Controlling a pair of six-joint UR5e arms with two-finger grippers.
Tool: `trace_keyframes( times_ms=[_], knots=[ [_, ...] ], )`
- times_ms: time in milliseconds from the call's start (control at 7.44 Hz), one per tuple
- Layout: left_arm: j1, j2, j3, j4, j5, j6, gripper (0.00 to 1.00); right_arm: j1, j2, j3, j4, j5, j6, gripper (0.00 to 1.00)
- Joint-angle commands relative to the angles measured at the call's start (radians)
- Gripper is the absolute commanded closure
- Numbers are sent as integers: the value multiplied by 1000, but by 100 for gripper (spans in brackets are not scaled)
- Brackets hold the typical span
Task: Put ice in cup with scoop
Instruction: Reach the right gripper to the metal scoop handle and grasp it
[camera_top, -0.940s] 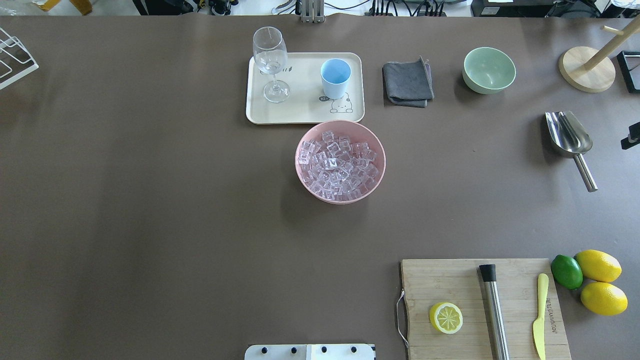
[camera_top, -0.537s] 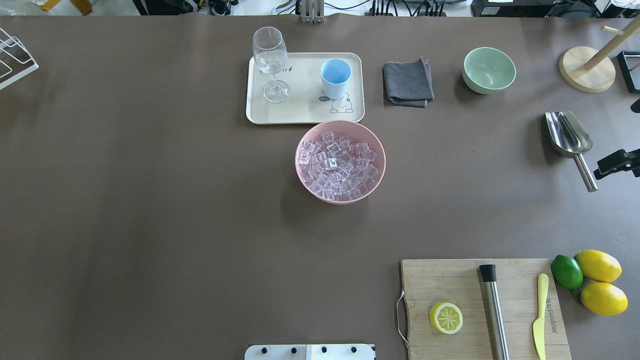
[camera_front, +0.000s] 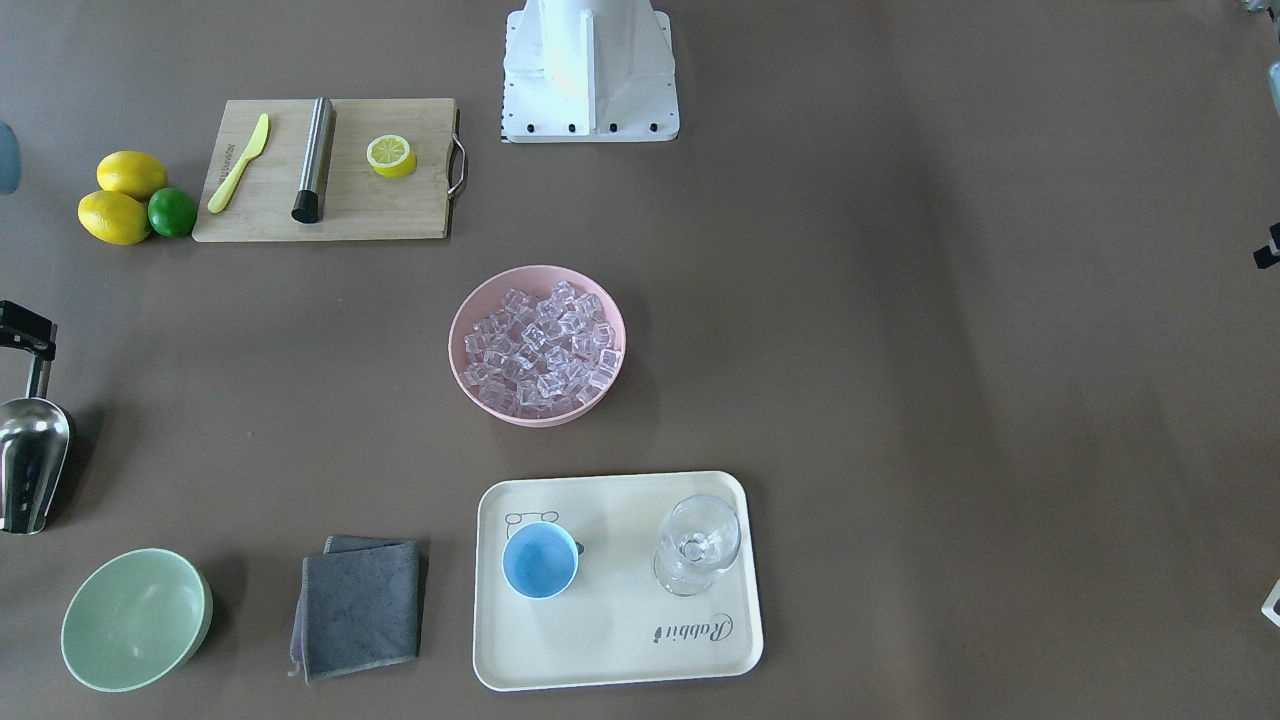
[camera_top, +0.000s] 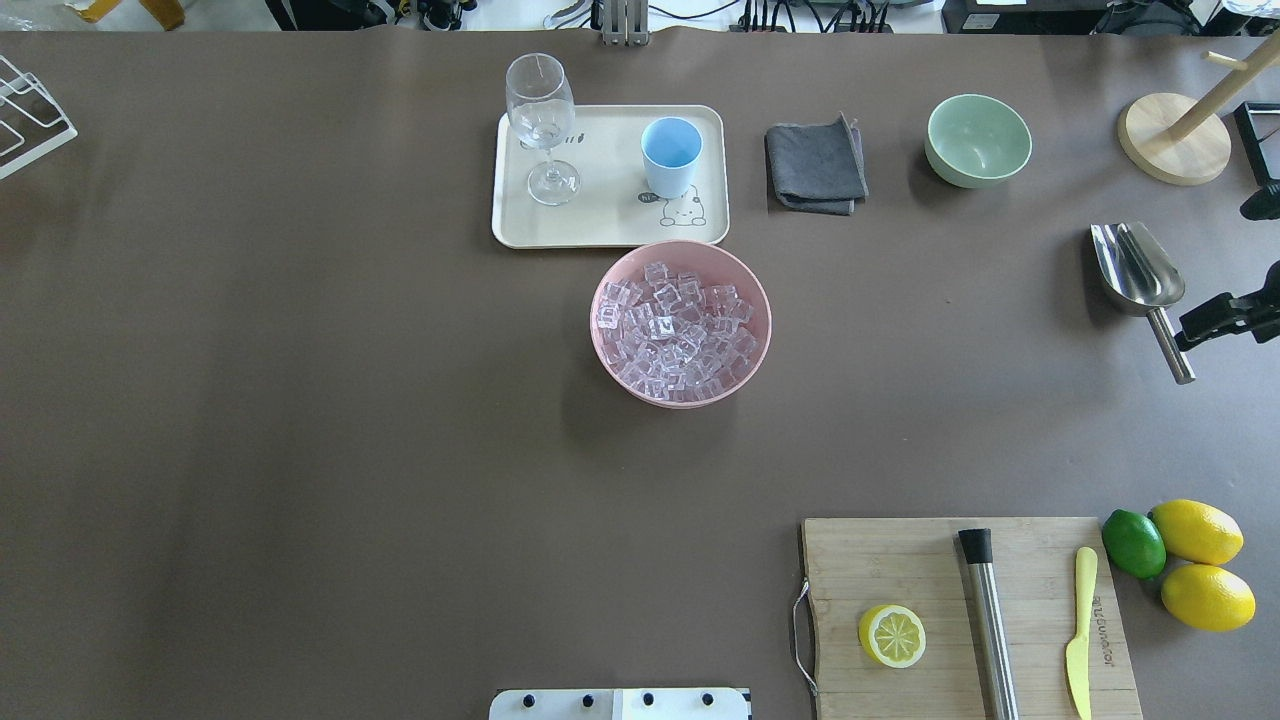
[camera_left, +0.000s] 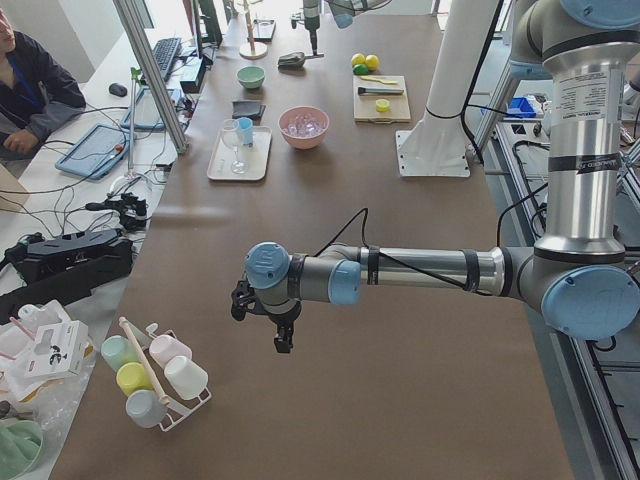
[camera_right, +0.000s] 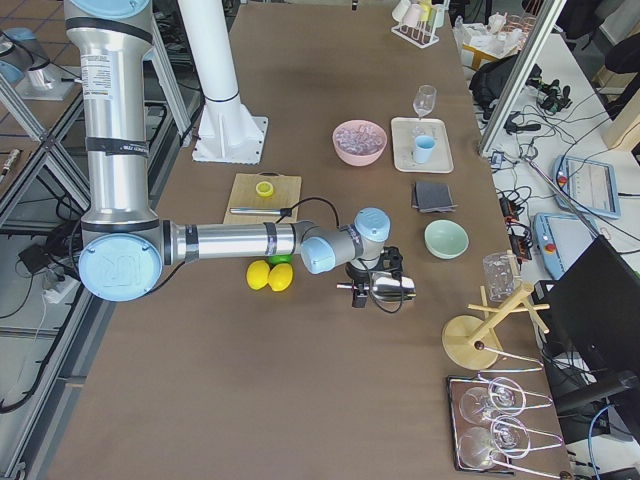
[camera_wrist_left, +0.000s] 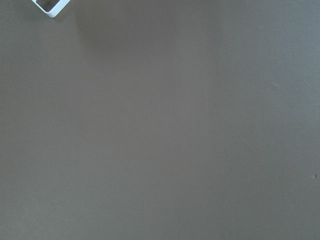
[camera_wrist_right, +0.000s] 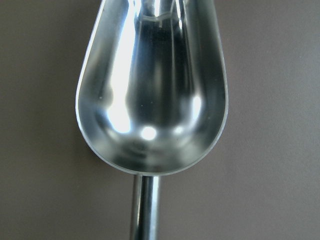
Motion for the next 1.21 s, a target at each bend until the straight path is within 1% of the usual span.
trace_keyframes(
  times_ms=[0,537,672,806,1075],
  knots=[
    [22,0,1,0,1,-1,1,-20,9,-46,0,7,-1,1],
    [34,-11,-6,-1,0,-2,1,-45,32,-44,-6,7,8,2],
    [75,-25,-11,-1,-2,-4,1,-45,32,-40,-7,7,7,54],
    [125,-61,-28,1,-5,-4,1,-45,26,-43,-7,8,8,98],
    [225,-72,-103,0,-3,-5,1,-45,16,-47,-9,30,8,100]
  ],
)
